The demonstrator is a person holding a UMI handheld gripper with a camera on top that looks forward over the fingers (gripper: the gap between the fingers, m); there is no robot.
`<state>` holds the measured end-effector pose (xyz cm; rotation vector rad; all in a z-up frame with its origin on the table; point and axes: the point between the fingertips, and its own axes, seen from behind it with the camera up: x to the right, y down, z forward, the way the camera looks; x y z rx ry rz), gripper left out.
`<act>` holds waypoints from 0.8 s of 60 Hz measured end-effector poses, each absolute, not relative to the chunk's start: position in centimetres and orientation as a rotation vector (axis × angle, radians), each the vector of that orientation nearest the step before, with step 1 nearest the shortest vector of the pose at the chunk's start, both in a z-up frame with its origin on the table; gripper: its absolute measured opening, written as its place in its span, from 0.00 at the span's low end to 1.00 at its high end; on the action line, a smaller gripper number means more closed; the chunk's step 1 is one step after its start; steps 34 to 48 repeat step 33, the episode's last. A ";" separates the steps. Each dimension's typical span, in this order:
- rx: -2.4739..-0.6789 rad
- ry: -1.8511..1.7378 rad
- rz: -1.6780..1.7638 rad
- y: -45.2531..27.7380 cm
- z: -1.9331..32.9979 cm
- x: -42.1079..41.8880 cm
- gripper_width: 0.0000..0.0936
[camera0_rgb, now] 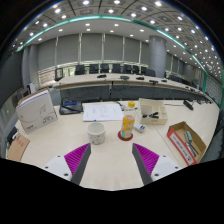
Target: Pour water
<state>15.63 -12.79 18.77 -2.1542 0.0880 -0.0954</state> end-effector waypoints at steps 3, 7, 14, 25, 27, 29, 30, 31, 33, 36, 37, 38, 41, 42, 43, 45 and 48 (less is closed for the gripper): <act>-2.163 0.079 -0.098 -15.2 19.6 14.6 0.92; -2.166 0.082 -0.104 -17.6 20.4 13.9 0.92; -2.173 0.058 -0.107 -21.6 21.2 12.4 0.92; -2.158 0.052 -0.119 -24.8 21.8 12.2 0.92; -2.158 0.035 -0.124 -24.8 21.8 12.3 0.92; -2.160 0.021 -0.123 -25.1 21.8 12.1 0.92; -2.161 0.016 -0.119 -25.2 21.9 12.0 0.92; -2.161 0.014 -0.115 -25.2 21.9 12.0 0.92; -2.162 0.013 -0.112 -25.3 22.0 11.9 0.92; -2.162 0.013 -0.112 -25.3 22.0 11.9 0.92; -2.162 0.013 -0.112 -25.3 22.0 11.9 0.92; -2.162 0.013 -0.112 -25.3 22.0 11.9 0.92; -2.162 0.013 -0.112 -25.3 22.0 11.9 0.92; -2.162 0.013 -0.112 -25.3 22.0 11.9 0.92; -2.162 0.013 -0.112 -25.3 22.0 11.9 0.92; -2.162 0.013 -0.112 -25.3 22.0 11.9 0.92; -2.162 0.013 -0.112 -25.3 22.0 11.9 0.92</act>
